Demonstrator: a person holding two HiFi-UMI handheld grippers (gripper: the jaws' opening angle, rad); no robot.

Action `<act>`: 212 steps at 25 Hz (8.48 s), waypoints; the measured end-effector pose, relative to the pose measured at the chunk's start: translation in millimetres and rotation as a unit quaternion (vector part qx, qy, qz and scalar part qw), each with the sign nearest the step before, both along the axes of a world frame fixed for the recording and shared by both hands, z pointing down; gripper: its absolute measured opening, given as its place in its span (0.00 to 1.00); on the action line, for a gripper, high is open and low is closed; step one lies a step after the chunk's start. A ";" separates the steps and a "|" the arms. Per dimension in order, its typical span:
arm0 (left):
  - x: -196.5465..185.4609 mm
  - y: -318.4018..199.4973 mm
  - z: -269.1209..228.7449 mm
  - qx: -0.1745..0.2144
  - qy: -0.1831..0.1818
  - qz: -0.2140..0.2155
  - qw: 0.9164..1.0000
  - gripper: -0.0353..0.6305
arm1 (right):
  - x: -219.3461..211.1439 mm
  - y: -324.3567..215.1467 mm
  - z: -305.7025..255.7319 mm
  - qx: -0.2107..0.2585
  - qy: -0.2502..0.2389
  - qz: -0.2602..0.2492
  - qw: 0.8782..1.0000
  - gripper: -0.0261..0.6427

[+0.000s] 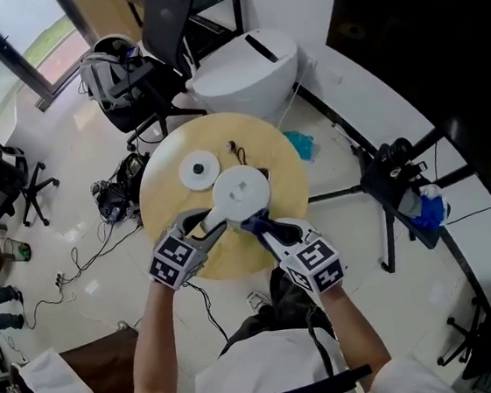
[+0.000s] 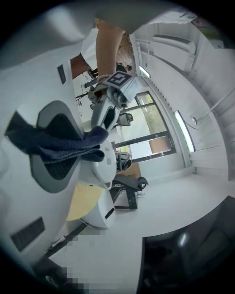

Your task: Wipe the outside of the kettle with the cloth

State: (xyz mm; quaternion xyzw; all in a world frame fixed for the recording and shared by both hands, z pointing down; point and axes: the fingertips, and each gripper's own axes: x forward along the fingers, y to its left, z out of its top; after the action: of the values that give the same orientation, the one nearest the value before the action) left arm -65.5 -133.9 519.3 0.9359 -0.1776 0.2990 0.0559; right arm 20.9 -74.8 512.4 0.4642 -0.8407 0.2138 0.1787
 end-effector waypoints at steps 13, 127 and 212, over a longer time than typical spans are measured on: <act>-8.7 -3.0 -2.4 -0.011 -0.018 0.017 1.000 0.31 | 0.6 -4.1 185.3 -0.191 0.007 0.066 0.979 0.16; 0.3 -7.0 -54.0 0.006 0.072 -0.502 0.862 0.27 | 54.8 -137.5 -0.4 -0.222 -0.208 -0.291 0.907 0.16; 21.5 -11.0 -32.5 0.004 0.008 -0.598 0.802 0.40 | -47.9 -140.4 11.5 -0.197 0.069 -0.797 0.567 0.16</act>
State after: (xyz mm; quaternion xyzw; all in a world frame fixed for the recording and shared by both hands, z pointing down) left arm -44.0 -144.9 486.8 0.6469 -0.7024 0.1979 0.2213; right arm -27.1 -215.2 524.0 -0.4275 -0.7919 0.1124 0.4213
